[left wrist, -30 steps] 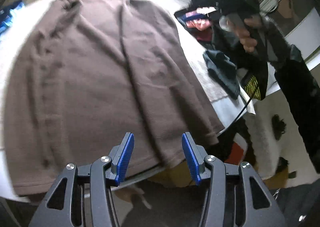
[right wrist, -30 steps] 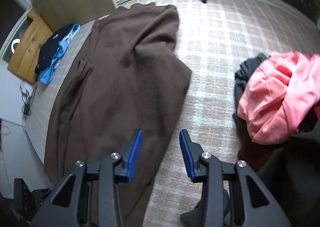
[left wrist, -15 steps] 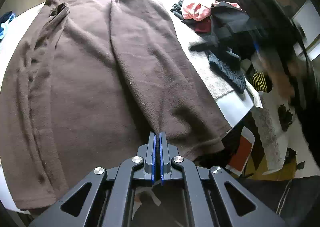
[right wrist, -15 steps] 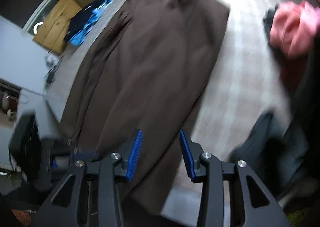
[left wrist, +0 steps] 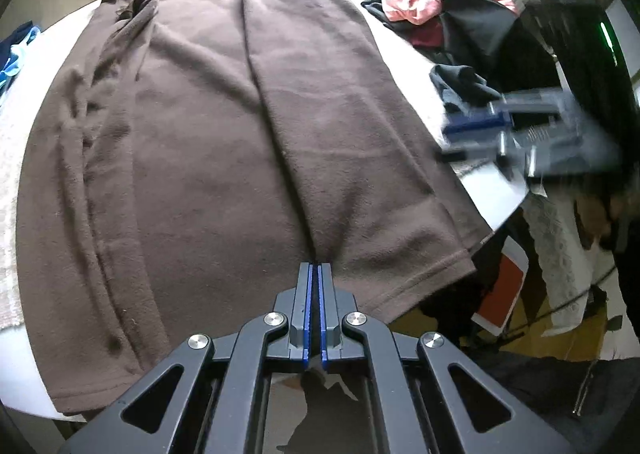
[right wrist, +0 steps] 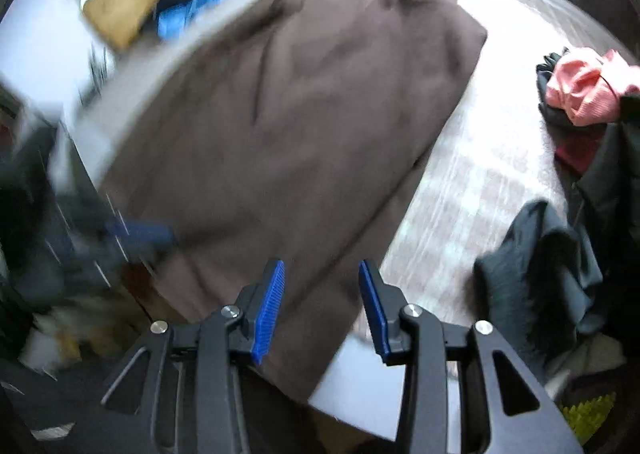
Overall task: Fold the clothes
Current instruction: 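Grasp the fleece edge with the right tool while the left tool pinches the hem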
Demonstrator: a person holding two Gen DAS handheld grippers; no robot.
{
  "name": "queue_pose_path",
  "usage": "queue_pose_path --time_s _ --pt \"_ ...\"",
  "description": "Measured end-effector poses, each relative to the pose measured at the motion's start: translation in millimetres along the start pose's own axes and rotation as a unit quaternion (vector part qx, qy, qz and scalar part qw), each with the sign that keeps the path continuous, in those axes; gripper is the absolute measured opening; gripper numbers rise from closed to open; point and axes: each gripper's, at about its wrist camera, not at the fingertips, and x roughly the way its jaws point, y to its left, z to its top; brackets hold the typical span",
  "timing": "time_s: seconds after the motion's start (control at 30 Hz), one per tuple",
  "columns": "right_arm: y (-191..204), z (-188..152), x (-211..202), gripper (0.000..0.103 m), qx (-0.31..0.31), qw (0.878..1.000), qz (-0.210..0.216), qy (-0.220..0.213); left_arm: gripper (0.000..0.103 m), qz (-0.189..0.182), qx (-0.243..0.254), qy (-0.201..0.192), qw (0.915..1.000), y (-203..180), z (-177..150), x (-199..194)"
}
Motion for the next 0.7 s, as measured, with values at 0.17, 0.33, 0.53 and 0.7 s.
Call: queue_pose_path --time_s 0.17,0.33,0.53,0.7 --pt "-64.3 67.0 -1.4 0.043 0.095 0.994 0.009 -0.043 0.002 -0.009 0.002 -0.002 1.0000 -8.7 2.4 -0.1" --pt "-110.8 130.1 36.5 0.043 0.167 0.985 0.026 -0.030 0.015 -0.017 0.003 0.004 0.9998 -13.6 6.0 -0.9" --pt "-101.3 155.4 65.5 0.006 0.134 0.991 0.012 -0.003 0.004 -0.023 0.010 0.019 0.9995 -20.6 6.7 6.3" --pt "-94.4 154.3 58.8 0.011 0.089 0.995 -0.026 0.036 0.002 -0.029 0.008 0.021 0.9993 -22.2 8.3 5.7"
